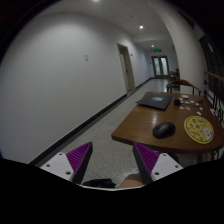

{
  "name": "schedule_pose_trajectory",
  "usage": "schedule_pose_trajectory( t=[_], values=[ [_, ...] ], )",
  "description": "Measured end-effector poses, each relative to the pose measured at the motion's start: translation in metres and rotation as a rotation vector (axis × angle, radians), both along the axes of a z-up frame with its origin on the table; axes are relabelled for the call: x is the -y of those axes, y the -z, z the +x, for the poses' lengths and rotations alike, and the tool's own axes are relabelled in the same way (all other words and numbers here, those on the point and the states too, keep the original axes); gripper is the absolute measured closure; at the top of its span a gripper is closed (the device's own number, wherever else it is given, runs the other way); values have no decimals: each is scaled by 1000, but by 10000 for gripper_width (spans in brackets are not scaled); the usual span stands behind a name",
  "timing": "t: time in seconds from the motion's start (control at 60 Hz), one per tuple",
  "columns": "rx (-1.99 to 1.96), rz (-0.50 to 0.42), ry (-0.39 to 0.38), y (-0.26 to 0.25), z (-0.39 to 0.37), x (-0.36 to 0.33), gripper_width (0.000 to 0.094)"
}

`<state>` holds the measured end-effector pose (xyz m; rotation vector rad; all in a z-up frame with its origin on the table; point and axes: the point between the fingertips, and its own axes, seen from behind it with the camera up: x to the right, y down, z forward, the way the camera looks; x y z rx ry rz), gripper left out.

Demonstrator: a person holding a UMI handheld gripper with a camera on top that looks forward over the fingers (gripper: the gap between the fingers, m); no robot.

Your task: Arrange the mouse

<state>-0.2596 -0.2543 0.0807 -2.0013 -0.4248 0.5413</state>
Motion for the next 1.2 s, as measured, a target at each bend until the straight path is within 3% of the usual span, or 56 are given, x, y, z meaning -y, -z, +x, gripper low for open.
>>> schedule_pose_trajectory(
  t=[0.15,0.267,0.433,0.617,0.967,0.983,1.05,1.1,1.2],
  values=[
    [37,37,58,2,25,-21,112],
    [40,60,154,8,59,-56,109],
    [134,55,252,47,107,-125,110],
    [170,-33,279,95,121,-169,110],
    [219,-23,350,97,88,-242,126],
    [220,-21,354,97,87,-243,140],
    [208,-11,359,98,84,-249,427],
    [202,-9,369,99,83,-251,472],
    [205,10,316,96,77,-252,565]
  ],
)
